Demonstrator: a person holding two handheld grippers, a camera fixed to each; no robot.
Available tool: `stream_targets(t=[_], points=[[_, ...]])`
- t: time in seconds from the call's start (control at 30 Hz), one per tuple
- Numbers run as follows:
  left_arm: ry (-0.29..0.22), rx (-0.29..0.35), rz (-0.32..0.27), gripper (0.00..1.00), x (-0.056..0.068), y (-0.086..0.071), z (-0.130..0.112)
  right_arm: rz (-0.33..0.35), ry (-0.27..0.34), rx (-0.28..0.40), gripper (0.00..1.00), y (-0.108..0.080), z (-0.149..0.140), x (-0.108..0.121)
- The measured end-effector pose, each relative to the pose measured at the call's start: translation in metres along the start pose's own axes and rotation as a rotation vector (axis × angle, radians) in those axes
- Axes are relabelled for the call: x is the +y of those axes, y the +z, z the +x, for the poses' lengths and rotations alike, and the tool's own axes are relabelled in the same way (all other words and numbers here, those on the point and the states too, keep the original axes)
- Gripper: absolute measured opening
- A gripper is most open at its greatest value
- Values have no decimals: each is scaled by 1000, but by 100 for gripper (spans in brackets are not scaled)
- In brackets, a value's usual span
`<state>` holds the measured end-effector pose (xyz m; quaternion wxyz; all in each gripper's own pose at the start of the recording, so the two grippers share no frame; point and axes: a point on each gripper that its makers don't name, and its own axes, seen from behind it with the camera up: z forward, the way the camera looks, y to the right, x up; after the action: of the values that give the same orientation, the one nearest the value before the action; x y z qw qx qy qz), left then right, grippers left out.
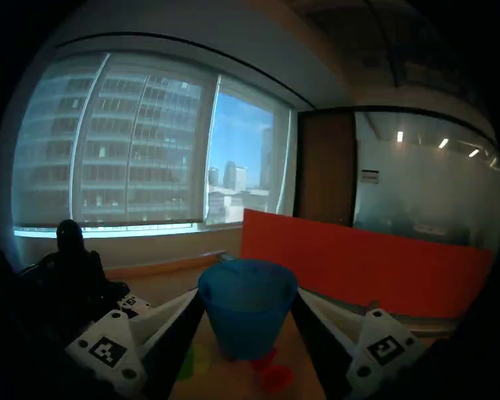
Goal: Pour water
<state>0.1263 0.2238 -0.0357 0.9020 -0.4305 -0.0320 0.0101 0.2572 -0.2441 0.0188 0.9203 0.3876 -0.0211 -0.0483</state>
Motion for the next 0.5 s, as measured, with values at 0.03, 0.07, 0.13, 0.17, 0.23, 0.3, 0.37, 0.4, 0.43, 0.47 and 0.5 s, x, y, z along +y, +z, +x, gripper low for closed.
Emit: stream_targets(t=[0.03, 0.07, 0.13, 0.17, 0.23, 0.3, 0.37, 0.4, 0.43, 0.47, 0.5], points=[[1, -2, 0, 85, 0, 0, 0, -4, 1, -1, 89, -1, -1, 2], [2, -4, 0, 85, 0, 0, -1, -8, 1, -2, 89, -3, -3, 3], [5, -8, 1, 84, 0, -1, -1, -16, 2, -5, 89, -6, -6, 7], [7, -11, 3, 84, -1, -1, -2, -21, 2, -7, 89, -7, -9, 9], [11, -17, 5, 84, -1, -1, -3, -28, 3, -11, 89, -11, -13, 13], [15, -22, 9, 84, -2, -2, -4, -35, 6, -16, 89, -15, -19, 17], [17, -27, 12, 84, -4, -2, -5, -42, 5, -21, 89, -20, -25, 21], [18, -30, 13, 85, -4, -3, -5, -45, 4, -24, 89, -23, -28, 23], [18, -32, 15, 84, -5, -3, -6, -51, 2, -26, 89, -25, -30, 25], [18, -35, 16, 84, -6, -4, -6, -57, 0, -29, 89, -28, -32, 27], [19, -37, 18, 85, -6, -5, -7, -63, -2, -31, 89, -31, -35, 29]])
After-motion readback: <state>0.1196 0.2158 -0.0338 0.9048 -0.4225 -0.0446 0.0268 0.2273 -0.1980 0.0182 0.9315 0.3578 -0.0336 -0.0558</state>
